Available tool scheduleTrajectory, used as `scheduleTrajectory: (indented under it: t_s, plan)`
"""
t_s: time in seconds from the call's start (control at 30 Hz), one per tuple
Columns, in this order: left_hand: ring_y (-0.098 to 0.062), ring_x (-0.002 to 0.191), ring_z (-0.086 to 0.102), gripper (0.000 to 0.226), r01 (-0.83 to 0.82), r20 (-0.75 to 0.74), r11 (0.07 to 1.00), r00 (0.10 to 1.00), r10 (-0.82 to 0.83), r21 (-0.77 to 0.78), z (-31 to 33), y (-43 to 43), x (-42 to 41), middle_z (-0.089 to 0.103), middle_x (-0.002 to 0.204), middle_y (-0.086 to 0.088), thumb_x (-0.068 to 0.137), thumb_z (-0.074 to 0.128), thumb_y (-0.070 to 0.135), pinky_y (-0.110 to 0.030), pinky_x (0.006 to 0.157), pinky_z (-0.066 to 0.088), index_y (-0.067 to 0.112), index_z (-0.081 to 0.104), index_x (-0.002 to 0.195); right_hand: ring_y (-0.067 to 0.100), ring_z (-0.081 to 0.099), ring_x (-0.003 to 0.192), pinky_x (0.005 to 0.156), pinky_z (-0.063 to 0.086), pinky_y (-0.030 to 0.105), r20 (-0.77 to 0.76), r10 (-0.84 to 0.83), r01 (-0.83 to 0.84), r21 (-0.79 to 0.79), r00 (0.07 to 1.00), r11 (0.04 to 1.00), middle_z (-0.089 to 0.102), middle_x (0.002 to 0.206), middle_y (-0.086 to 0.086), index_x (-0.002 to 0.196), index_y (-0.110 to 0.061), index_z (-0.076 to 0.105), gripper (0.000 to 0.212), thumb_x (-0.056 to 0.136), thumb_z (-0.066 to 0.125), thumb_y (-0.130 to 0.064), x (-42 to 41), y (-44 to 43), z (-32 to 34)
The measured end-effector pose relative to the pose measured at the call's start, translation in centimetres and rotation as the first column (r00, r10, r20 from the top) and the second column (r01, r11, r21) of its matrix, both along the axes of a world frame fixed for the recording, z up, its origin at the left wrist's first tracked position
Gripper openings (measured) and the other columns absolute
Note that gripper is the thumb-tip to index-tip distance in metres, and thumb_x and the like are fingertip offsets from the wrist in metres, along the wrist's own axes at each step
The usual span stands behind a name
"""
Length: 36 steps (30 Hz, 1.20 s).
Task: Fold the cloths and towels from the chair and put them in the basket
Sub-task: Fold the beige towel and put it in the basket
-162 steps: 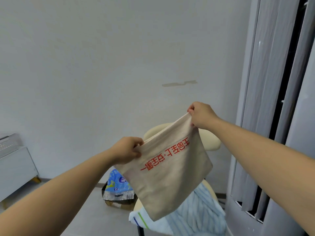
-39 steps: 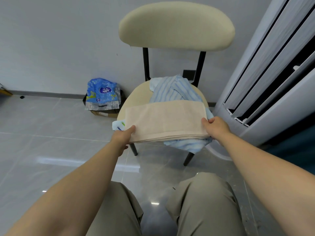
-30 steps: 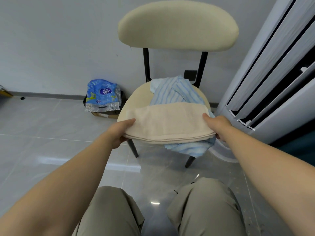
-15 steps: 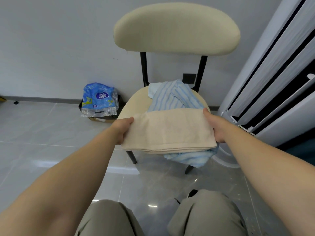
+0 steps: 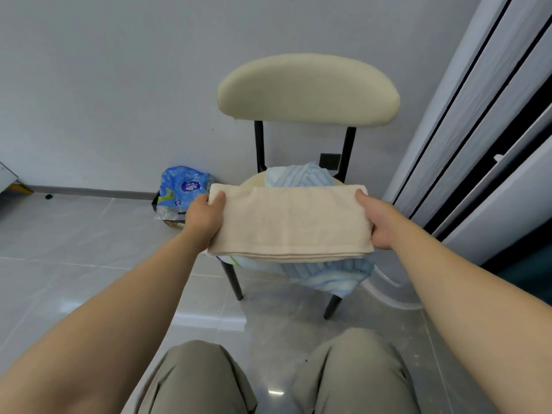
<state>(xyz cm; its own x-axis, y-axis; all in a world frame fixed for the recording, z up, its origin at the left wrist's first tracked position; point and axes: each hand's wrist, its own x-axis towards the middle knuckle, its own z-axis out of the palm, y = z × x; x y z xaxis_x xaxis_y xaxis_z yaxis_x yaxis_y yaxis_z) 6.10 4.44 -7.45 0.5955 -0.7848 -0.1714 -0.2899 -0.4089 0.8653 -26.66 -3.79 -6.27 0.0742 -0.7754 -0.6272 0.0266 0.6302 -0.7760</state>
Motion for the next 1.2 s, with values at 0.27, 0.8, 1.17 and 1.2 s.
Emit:
scheduleTrajectory:
  t_s: [0.27,0.8,1.17,1.2]
  plan:
    - [-0.020,0.088,0.054,0.035,-0.004,0.092,0.990,0.996,0.017,-0.143,6.2,4.4,-0.6,0.057,0.087,0.005,0.100,0.045,0.046,-0.033,0.076,0.038,0.013,0.058,0.102,0.023,0.053,0.096,0.082,0.041,0.033,-0.574,-0.145,-0.268,-0.571,0.806,0.776,0.057,0.108,0.001,0.125,-0.017,0.053,0.047,0.105,0.029,-0.052,-0.2,3.5,5.5]
    - [-0.027,0.091,0.060,0.036,0.014,0.134,0.989,0.991,0.006,-0.146,11.4,7.5,0.3,0.063,0.095,-0.003,0.098,0.050,0.047,-0.038,0.076,0.047,0.013,0.060,0.103,0.032,0.057,0.108,0.089,0.045,0.036,-0.523,-0.232,-0.165,-0.605,0.820,0.779,0.060,0.124,0.014,0.126,-0.007,0.057,0.053,0.105,0.032,-0.049,-1.4,5.8,7.9]
    - [-0.021,0.103,0.058,0.049,0.174,-0.066,0.985,0.983,-0.174,0.003,10.1,8.0,0.0,0.049,0.126,0.004,0.098,0.058,0.025,-0.031,0.082,0.047,0.028,0.045,0.144,0.033,0.061,0.103,0.087,0.048,0.037,-0.533,-0.076,-0.216,-0.465,0.843,0.859,0.065,0.114,0.014,0.118,-0.007,0.064,0.045,0.104,0.039,-0.041,-2.2,5.4,7.0]
    - [-0.021,0.108,0.057,0.048,0.203,-0.081,0.979,0.976,-0.203,-0.007,10.0,8.0,0.2,0.047,0.131,0.006,0.098,0.056,0.021,-0.029,0.084,0.047,0.033,0.046,0.144,0.033,0.061,0.102,0.087,0.048,0.037,-0.530,-0.071,-0.215,-0.459,0.845,0.862,0.066,0.113,0.013,0.117,-0.007,0.064,0.045,0.104,0.038,-0.041,-2.3,5.4,6.8]
